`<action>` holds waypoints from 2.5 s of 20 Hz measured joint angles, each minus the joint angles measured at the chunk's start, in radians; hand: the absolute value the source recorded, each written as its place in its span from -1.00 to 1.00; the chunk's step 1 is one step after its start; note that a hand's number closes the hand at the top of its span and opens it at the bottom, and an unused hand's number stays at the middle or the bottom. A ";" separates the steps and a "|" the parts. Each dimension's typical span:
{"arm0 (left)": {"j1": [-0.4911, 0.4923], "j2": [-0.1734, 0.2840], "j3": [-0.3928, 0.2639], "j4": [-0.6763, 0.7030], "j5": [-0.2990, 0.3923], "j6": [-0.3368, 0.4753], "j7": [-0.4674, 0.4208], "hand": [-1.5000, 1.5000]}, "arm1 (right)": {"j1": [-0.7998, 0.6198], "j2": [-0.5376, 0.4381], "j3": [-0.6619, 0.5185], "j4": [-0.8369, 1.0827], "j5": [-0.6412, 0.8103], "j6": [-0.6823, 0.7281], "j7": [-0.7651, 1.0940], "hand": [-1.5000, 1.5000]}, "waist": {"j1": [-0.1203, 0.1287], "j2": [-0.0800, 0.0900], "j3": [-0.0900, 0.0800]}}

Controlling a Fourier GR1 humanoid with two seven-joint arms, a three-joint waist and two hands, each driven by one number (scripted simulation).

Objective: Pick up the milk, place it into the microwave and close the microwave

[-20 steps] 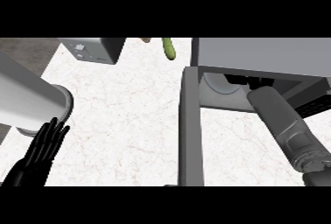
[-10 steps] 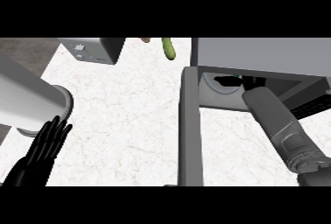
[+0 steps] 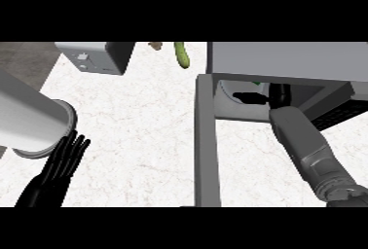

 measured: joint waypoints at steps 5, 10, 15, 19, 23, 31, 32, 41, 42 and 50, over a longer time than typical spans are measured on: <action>-0.001 -0.012 -0.016 -0.014 -0.020 0.009 0.001 -1.00 | 0.061 0.012 -0.051 -0.006 -0.050 0.068 -0.078 -1.00 | -0.016 -0.008 -0.001; -0.020 -0.031 -0.043 -0.032 -0.039 0.029 0.044 -1.00 | 0.109 0.021 -0.077 -0.023 -0.077 0.153 -0.158 -1.00 | -0.021 -0.019 -0.005; -0.036 -0.052 -0.062 -0.021 -0.066 0.048 0.051 -1.00 | 0.181 0.051 -0.088 -0.036 -0.097 0.255 -0.229 -1.00 | -0.036 -0.029 -0.007; -0.032 -0.049 -0.059 -0.033 -0.056 0.040 0.068 -1.00 | 0.258 0.068 -0.085 -0.057 -0.111 0.326 -0.259 -1.00 | -0.054 -0.033 -0.006; -0.031 -0.054 -0.064 -0.053 -0.063 0.042 0.077 -1.00 | 0.340 0.090 -0.074 -0.100 -0.124 0.382 -0.281 -1.00 | -0.067 -0.035 -0.006; -0.034 -0.037 -0.096 -0.021 -0.032 -0.029 0.097 1.00 | 0.525 0.109 -0.071 -0.238 -0.193 0.597 -0.327 -1.00 | -0.093 -0.041 -0.006; -0.036 -0.031 -0.100 -0.027 -0.037 -0.033 0.104 1.00 | 0.551 0.104 -0.069 -0.264 -0.202 0.629 -0.326 -1.00 | -0.094 -0.041 -0.006; -0.091 -0.020 -0.198 0.068 -0.232 -0.023 0.080 1.00 | 0.821 0.107 -0.004 -0.635 -0.261 0.748 -0.270 -1.00 | -0.104 -0.042 -0.007; -0.099 -0.018 -0.222 0.077 -0.269 -0.020 0.073 1.00 | 0.851 0.107 0.004 -0.674 -0.263 0.752 -0.266 -1.00 | -0.106 -0.042 -0.007; -0.167 -0.034 -0.364 0.200 -0.432 -0.030 0.047 1.00 | 1.115 0.085 0.056 -1.093 -0.320 0.813 -0.124 -1.00 | -0.106 -0.039 -0.007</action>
